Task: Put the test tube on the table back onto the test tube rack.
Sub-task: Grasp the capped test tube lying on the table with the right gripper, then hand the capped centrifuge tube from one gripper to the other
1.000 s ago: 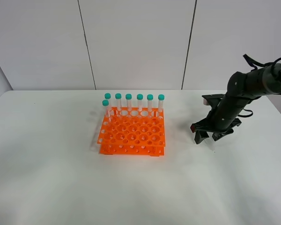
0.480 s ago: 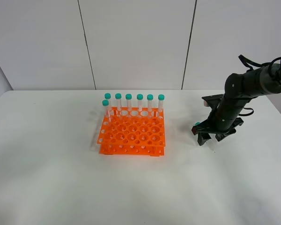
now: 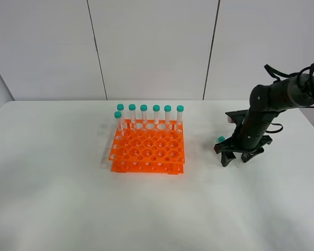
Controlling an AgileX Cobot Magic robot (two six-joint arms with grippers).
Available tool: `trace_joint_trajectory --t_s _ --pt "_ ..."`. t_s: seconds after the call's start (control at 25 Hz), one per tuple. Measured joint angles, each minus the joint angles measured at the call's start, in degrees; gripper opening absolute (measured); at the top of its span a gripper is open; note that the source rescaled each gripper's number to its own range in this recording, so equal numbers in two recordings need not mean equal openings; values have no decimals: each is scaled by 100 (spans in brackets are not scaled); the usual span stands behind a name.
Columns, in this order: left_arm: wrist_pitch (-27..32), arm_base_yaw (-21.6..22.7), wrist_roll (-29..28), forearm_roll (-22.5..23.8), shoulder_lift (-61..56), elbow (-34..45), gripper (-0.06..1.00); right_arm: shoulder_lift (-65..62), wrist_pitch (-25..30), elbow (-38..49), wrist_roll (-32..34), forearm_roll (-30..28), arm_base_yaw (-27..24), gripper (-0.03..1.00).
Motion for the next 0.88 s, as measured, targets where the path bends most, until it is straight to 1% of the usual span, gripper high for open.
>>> trace_joint_trajectory --t_s 0.24,0.32,0.36,0.4,0.52,0.56,0.72,0.88 --pt "0 0 0 0 0 0 100 39 14 -25 0 22 0 91" --pt "0 0 0 0 0 0 100 46 14 -30 0 22 0 84" --pt "0 0 0 0 0 0 100 46 14 -30 0 22 0 74" --pt "0 0 0 0 0 0 100 51 14 -30 0 17 0 59" --pt "0 0 0 0 0 0 100 62 20 -30 0 -54 0 0" --pt "0 0 0 0 0 0 100 67 20 -30 13 -73 0 3" --pt "0 0 0 0 0 0 100 67 32 -30 24 -129 0 3" --pt "0 0 0 0 0 0 100 52 162 -36 24 -334 0 3"
